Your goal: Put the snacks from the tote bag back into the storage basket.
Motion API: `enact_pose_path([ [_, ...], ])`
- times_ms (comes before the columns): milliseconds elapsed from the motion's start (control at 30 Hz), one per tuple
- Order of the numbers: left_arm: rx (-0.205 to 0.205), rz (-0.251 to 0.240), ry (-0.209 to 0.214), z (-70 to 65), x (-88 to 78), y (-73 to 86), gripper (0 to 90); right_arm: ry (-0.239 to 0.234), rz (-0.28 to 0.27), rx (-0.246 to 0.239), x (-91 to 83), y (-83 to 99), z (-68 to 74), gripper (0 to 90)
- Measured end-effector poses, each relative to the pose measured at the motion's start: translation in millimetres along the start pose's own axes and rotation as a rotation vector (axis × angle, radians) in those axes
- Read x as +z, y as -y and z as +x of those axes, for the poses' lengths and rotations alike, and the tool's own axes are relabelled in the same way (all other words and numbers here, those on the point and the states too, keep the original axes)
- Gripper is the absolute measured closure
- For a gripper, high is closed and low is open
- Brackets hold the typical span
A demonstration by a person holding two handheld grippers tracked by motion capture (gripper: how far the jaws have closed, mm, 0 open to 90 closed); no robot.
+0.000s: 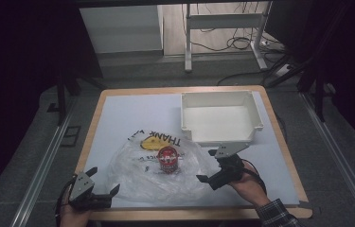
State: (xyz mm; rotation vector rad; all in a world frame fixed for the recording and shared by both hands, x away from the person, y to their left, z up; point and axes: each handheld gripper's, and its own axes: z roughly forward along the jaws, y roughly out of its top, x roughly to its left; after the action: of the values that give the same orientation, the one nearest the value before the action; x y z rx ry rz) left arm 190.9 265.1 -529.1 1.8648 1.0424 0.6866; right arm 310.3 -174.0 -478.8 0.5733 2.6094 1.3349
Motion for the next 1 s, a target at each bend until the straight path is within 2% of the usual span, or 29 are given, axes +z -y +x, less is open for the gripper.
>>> enact_pose_path([
  [267, -0.002, -0.018, 0.011, -0.2, -1.3, -0.5, 0.0, -0.007, 0.024, 0.009, 5.3, -4.4, -0.9, 0.0],
  [467, 0.003, -0.017, 0.010, -0.7, -1.3, -0.5, 0.0, -0.010, 0.041, -0.006, 8.3, -5.6, -0.3, 0.0],
  [533, 0.005, -0.016, 0.007, -0.7, -1.3, -0.5, 0.0, -0.011, 0.044, -0.003, 8.8, -5.9, -0.2, 0.0],
  [600, 0.006, -0.016, 0.007, -0.6, -1.3, -0.5, 0.0, -0.032, 0.046, 0.018, 9.8, -6.6, -1.7, 0.0],
  [800, 0.007, -0.018, 0.007, -0.9, -1.4, -0.5, 0.0, -0.025, 0.047, 0.010, 12.0, -9.1, -1.0, 0.0],
  [1000, 0.007, -0.018, 0.006, -1.0, -1.5, -0.6, 0.0, -0.022, 0.075, 0.002, 19.9, -11.5, 1.3, 0.0],
])
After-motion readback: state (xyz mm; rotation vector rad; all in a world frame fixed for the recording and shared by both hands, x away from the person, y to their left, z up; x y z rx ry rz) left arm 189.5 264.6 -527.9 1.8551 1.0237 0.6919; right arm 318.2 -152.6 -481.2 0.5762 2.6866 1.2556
